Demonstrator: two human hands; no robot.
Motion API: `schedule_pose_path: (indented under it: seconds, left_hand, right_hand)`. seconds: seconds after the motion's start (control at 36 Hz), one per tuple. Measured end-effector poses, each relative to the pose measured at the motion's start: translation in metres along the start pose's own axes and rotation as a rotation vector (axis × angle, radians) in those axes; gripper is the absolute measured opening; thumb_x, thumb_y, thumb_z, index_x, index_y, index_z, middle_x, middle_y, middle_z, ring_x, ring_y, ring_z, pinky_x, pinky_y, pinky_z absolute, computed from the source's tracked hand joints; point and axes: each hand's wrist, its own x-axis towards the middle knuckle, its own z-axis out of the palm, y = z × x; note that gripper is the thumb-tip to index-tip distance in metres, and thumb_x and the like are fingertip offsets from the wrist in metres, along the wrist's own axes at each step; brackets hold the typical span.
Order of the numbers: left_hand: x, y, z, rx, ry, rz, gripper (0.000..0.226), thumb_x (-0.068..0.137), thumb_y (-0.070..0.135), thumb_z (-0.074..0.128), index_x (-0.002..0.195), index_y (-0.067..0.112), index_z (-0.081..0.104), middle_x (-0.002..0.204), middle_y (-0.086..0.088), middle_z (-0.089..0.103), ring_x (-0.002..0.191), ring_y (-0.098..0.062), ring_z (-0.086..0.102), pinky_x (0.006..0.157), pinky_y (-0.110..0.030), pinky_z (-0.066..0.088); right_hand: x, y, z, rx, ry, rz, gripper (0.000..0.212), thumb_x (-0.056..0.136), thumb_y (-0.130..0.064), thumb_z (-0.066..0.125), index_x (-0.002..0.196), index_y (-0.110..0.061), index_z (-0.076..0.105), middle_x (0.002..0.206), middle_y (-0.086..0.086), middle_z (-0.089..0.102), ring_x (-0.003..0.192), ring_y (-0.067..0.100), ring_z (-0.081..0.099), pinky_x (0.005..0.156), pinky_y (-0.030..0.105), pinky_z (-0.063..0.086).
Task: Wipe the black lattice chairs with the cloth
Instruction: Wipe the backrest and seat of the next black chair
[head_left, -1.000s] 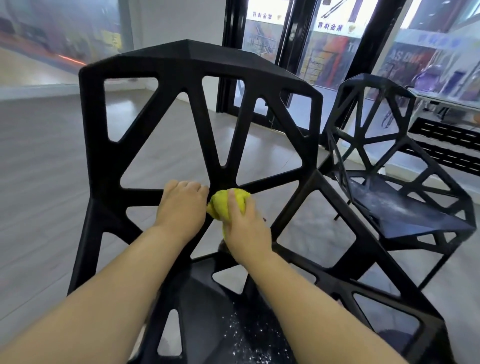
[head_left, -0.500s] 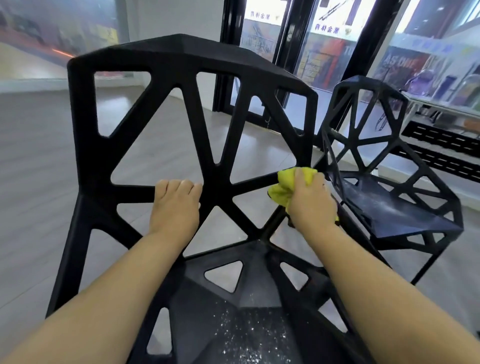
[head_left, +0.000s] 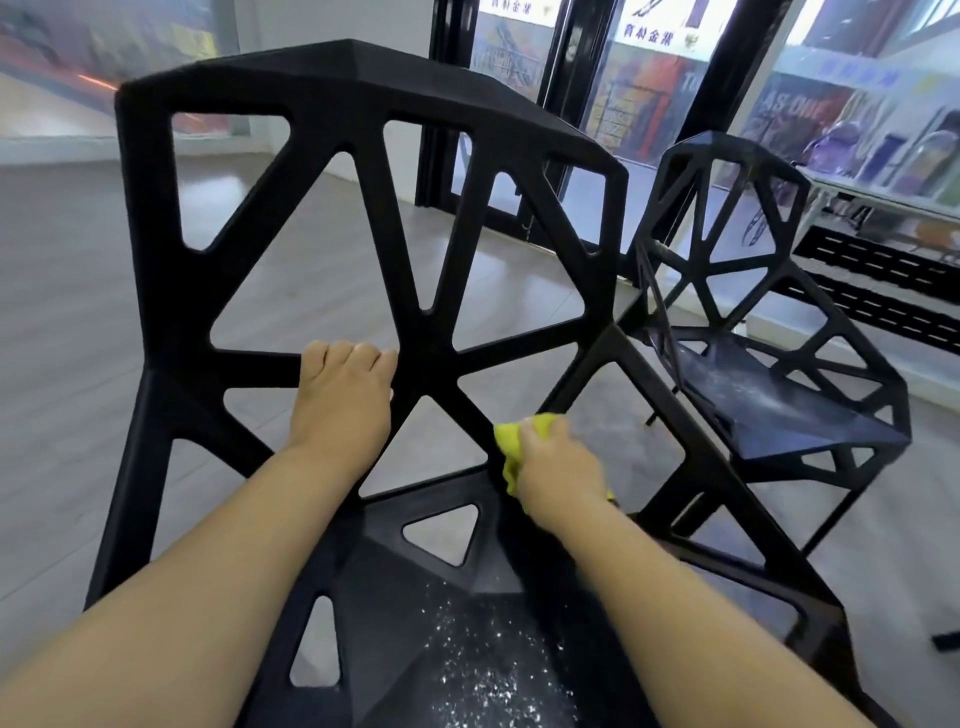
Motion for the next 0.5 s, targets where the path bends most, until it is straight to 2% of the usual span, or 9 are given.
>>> schedule_pose_path:
  seconds: [0.06,0.11,0.19,0.28,0.33,0.42,0.44,0.5]
  left_hand:
    - [-0.002,0.001,-0.009,-0.01,-0.054,0.008,0.045,0.08,0.004,0.036,0.118,0.015,0.056,0.104,-0.002,0.059,0.102,-0.028,0.049,0.085,-0.031,0.017]
    - [-0.003,0.0,-0.016,-0.007,-0.11,0.009,0.053,0.085,0.006,0.034,0.137,0.018,0.04,0.122,0.002,0.054,0.115,-0.023,0.042,0.09,-0.029,0.014]
    - [-0.005,-0.003,-0.026,0.004,-0.191,0.049,0.058,0.089,0.007,0.033,0.146,0.017,0.024,0.141,0.004,0.04,0.134,-0.02,0.028,0.099,-0.029,0.011]
    - [-0.007,-0.011,-0.039,0.056,-0.271,0.117,0.061,0.091,0.006,0.033,0.149,0.015,0.016,0.15,0.004,0.027,0.143,-0.018,0.012,0.11,-0.031,0.01]
    - [-0.01,-0.017,-0.047,0.086,-0.268,0.132,0.061,0.091,0.005,0.035,0.148,0.015,0.018,0.149,0.004,0.03,0.141,-0.019,0.02,0.111,-0.029,0.014]
    - [-0.021,-0.034,-0.059,0.109,-0.212,0.074,0.058,0.09,0.005,0.037,0.146,0.016,0.027,0.14,0.002,0.043,0.127,-0.023,0.041,0.104,-0.032,0.026]
    - [-0.024,-0.04,-0.062,0.115,-0.158,0.063,0.057,0.086,0.002,0.041,0.142,0.014,0.037,0.132,-0.002,0.052,0.117,-0.027,0.05,0.098,-0.036,0.033]
    - [-0.029,-0.053,-0.064,0.118,-0.068,0.063,0.049,0.073,-0.007,0.05,0.12,0.005,0.06,0.101,-0.009,0.068,0.085,-0.033,0.062,0.077,-0.04,0.046]
  right_hand:
    - [-0.012,-0.013,0.02,0.051,-0.061,0.006,0.056,0.093,-0.02,0.046,0.143,-0.013,0.022,0.137,0.017,0.027,0.104,0.037,0.053,0.069,0.036,0.036]
    - [-0.015,-0.017,0.024,0.088,-0.053,0.049,0.051,0.094,-0.023,0.045,0.141,-0.013,0.026,0.135,0.016,0.029,0.104,0.036,0.052,0.067,0.034,0.036]
    - [-0.014,-0.022,0.018,0.198,-0.038,0.016,0.032,0.095,-0.028,0.042,0.125,-0.017,0.043,0.121,0.011,0.038,0.093,0.034,0.053,0.069,0.035,0.043]
    - [-0.016,-0.039,0.005,0.236,0.029,-0.097,0.043,0.096,-0.027,0.04,0.139,-0.024,0.034,0.129,0.01,0.034,0.096,0.035,0.053,0.072,0.037,0.045]
    - [-0.013,-0.054,-0.013,0.316,0.16,-0.133,0.048,0.097,-0.029,0.04,0.144,-0.026,0.029,0.136,0.01,0.031,0.1,0.035,0.053,0.074,0.037,0.043]
    - [0.003,-0.071,-0.039,0.448,0.344,-0.131,0.045,0.096,-0.029,0.043,0.14,-0.027,0.034,0.135,0.01,0.032,0.101,0.034,0.052,0.07,0.035,0.042]
    - [0.008,-0.076,-0.045,0.468,0.374,-0.12,0.043,0.095,-0.028,0.043,0.137,-0.027,0.036,0.135,0.01,0.032,0.1,0.034,0.052,0.069,0.034,0.041]
    - [0.01,-0.087,-0.047,0.483,0.408,-0.09,0.041,0.093,-0.026,0.045,0.134,-0.026,0.038,0.134,0.01,0.031,0.096,0.034,0.052,0.067,0.033,0.038]
